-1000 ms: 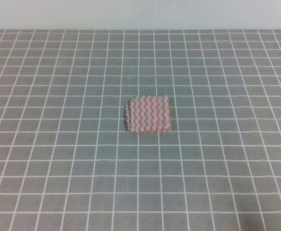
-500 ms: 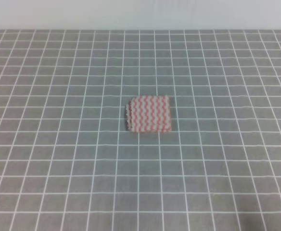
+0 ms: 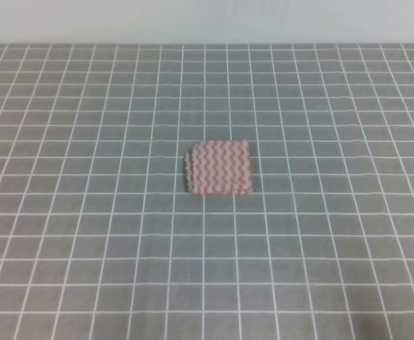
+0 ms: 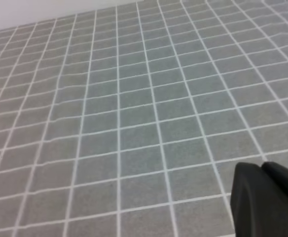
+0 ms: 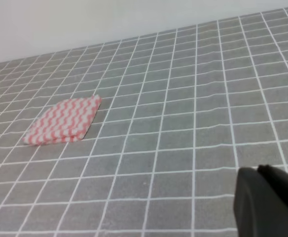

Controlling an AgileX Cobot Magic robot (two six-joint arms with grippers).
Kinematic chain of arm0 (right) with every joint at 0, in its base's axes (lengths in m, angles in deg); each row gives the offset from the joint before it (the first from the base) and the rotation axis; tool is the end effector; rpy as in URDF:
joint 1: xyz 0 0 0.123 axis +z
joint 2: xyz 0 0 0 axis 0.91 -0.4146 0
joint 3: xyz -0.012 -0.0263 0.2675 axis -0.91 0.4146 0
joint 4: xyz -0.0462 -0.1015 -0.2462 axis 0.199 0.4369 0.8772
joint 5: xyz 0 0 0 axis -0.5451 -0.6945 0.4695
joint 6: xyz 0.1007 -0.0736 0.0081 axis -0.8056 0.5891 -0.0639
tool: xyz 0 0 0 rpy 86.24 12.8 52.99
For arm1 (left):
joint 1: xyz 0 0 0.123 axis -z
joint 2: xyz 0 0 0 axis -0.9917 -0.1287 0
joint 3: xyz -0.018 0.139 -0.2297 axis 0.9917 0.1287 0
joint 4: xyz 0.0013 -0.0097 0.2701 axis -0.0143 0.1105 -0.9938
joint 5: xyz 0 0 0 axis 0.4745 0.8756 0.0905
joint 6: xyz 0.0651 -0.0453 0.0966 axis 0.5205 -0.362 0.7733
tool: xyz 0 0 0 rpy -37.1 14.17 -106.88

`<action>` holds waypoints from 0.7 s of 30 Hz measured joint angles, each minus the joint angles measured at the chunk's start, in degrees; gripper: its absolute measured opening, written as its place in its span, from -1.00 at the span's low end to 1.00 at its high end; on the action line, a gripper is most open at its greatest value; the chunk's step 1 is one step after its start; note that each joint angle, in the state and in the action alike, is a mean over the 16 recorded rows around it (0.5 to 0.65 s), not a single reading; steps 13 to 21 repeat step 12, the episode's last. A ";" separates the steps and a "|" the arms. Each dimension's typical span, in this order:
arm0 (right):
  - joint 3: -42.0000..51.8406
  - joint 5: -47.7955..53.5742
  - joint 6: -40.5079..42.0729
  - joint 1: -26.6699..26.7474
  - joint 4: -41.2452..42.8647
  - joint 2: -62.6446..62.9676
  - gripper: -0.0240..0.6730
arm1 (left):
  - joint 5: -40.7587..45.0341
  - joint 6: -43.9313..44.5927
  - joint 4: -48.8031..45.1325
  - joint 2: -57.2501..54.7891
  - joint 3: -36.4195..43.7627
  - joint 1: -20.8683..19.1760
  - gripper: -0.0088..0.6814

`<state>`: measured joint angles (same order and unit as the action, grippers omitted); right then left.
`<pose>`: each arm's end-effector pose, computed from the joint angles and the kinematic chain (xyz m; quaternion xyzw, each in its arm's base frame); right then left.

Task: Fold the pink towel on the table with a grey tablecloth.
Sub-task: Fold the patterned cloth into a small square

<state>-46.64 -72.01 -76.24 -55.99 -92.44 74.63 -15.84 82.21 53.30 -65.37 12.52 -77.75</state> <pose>0.1213 0.0289 0.1712 0.0192 0.7800 0.1605 0.6046 0.1199 -0.0094 0.1720 0.0841 0.7822 0.0175 0.6170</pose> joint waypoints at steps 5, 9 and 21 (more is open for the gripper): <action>0.00 0.01 0.00 0.00 0.02 -0.06 -0.98 | 0.91 1.87 0.84 -0.04 -0.08 -0.26 -0.98; -0.03 0.04 0.00 0.00 0.03 -0.04 -0.98 | 0.97 1.58 1.32 0.07 0.00 -0.27 -0.98; -0.07 0.07 0.00 0.00 0.04 -0.01 -0.98 | 0.98 1.25 1.43 0.04 0.07 -0.27 -0.98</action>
